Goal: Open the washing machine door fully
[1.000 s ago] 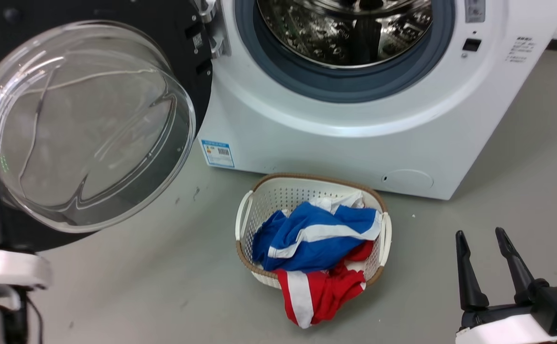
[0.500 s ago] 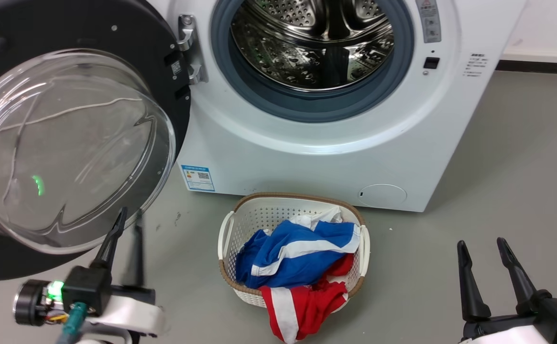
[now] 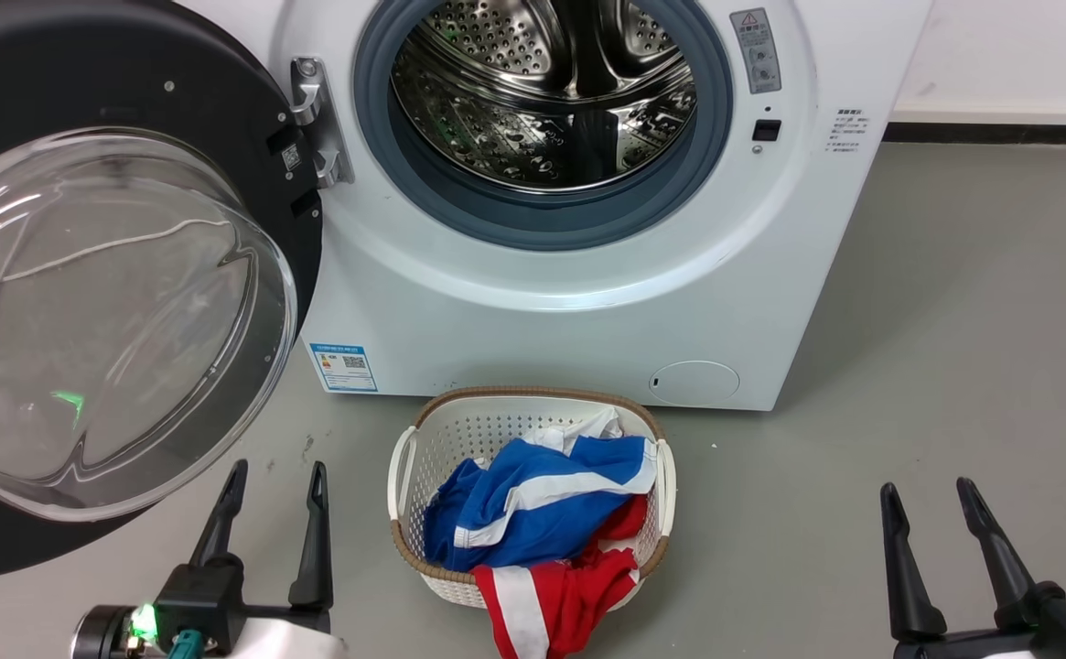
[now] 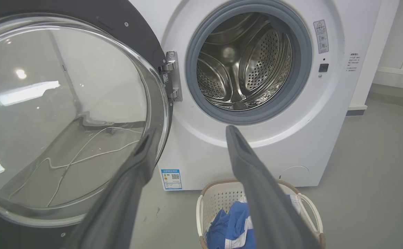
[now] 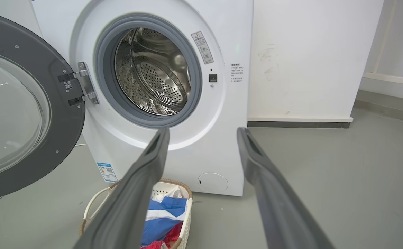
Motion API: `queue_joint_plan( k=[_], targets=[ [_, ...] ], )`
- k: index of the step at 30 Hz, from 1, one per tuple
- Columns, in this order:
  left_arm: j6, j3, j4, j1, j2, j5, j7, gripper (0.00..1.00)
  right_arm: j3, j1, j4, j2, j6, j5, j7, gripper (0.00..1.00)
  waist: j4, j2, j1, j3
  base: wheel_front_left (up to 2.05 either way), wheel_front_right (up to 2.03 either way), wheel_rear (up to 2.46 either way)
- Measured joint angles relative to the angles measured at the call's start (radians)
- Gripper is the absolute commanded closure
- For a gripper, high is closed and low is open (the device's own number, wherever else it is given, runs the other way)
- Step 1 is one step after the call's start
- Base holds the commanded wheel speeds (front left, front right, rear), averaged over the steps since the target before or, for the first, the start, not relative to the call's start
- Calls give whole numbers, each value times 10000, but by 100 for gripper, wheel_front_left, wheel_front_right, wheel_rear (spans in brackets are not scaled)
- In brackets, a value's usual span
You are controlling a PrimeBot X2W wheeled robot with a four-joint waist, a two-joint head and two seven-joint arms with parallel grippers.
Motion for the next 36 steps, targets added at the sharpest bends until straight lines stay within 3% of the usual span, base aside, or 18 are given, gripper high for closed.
queue_joint_plan(
  k=[22,23,29,36],
  targets=[
    [-44,159,180,408,-142,240,-15,0,-61,293,128,0,0,353,0,0,-70,0,0,-173,0,0,0],
    [-42,157,244,413,-148,268,0,100,-54,292,186,0,0,353,2,100,-68,0,0,-175,0,0,0],
    [-56,115,823,607,-265,178,90,100,-19,302,706,6,0,443,61,100,-70,0,1,-175,0,0,0],
    [-155,251,989,533,-278,-1258,466,100,31,225,911,-19,0,1883,278,100,-92,0,0,-168,0,0,0]
  ],
)
